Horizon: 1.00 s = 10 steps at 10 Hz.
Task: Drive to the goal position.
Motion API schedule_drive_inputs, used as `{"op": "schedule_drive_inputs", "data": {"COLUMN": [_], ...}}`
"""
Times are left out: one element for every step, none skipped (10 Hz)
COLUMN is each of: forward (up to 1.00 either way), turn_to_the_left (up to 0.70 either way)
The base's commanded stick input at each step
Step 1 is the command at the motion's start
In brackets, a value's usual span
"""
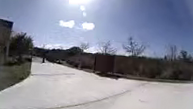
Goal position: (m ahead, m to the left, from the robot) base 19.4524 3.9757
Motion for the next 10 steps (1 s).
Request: {"op": "schedule_drive_inputs", "data": {"forward": [0.7,0.7,0.7,0.7,0.7,0.7,0.7,0.7,0.7,0.7], "turn_to_the_left": [0.0,0.0,0.0,0.0,0.0,0.0,0.0,0.0,0.0,0.0]}}
